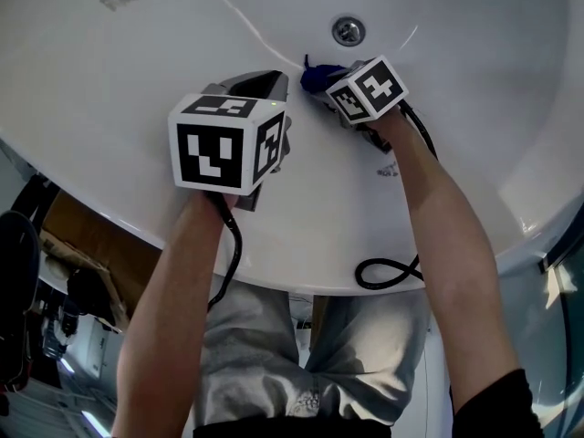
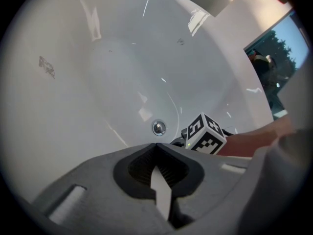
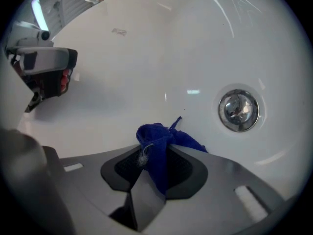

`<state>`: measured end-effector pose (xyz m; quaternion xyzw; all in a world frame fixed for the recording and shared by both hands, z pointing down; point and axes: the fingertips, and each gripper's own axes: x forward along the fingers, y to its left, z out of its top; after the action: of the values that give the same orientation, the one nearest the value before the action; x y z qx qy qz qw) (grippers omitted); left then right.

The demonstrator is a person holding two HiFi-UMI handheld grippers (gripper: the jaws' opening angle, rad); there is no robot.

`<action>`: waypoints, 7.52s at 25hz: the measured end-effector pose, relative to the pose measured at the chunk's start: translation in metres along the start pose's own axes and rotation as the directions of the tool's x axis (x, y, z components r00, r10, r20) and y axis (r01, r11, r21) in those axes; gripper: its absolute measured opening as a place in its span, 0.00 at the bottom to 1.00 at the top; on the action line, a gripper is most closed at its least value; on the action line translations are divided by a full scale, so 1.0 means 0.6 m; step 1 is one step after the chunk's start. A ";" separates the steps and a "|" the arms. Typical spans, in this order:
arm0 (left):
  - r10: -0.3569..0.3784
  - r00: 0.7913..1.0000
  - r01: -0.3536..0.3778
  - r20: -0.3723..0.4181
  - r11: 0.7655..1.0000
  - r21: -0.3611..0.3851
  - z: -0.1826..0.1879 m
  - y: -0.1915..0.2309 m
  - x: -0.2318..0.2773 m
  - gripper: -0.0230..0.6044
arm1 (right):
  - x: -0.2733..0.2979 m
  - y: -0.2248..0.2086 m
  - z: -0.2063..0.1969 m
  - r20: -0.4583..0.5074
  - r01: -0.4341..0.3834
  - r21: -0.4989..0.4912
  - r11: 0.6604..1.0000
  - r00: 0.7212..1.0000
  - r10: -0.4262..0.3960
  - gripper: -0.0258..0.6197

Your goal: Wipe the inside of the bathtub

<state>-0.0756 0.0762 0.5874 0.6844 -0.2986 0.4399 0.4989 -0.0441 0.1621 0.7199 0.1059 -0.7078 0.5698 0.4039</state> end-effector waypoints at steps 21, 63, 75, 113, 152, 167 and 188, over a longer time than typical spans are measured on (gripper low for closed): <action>0.002 1.000 -0.002 0.000 1.000 -0.012 0.003 0.007 -0.002 0.04 | -0.059 0.179 -0.012 0.058 -0.218 -0.019 0.976 0.974 0.218 0.23; 0.040 0.998 -0.037 0.054 0.998 -0.058 -0.004 -0.058 -0.132 0.04 | -0.260 0.539 -0.052 0.152 -0.428 -0.239 0.872 0.870 0.468 0.23; 0.023 0.999 -0.023 0.037 1.000 -0.014 0.024 -0.102 -0.095 0.04 | -0.313 0.502 -0.049 0.230 -0.408 -0.242 0.880 0.858 0.460 0.23; -0.091 0.995 0.087 -0.030 0.988 -0.129 -0.027 -0.053 0.060 0.04 | -0.144 -0.069 0.033 -0.100 0.200 -0.155 0.967 0.971 -0.217 0.23; -0.080 0.996 0.068 -0.050 0.977 -0.200 -0.100 -0.124 0.052 0.04 | -0.146 0.012 -0.134 -0.325 0.053 -0.023 0.998 0.944 -0.058 0.23; -0.079 0.997 0.076 -0.014 0.987 -0.144 -0.105 -0.155 -0.003 0.04 | -0.194 0.127 -0.162 -0.387 0.001 -0.078 0.997 0.922 -0.032 0.23; -0.050 0.999 0.049 -0.005 0.992 -0.112 -0.109 -0.175 -0.075 0.04 | -0.266 0.273 -0.201 -0.380 -0.111 -0.122 0.986 0.923 0.057 0.23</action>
<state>-0.0257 0.1708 0.5104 0.6608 -0.3036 0.4126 0.5486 0.0143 0.2738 0.4945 -0.0642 -0.6600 0.5447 0.5134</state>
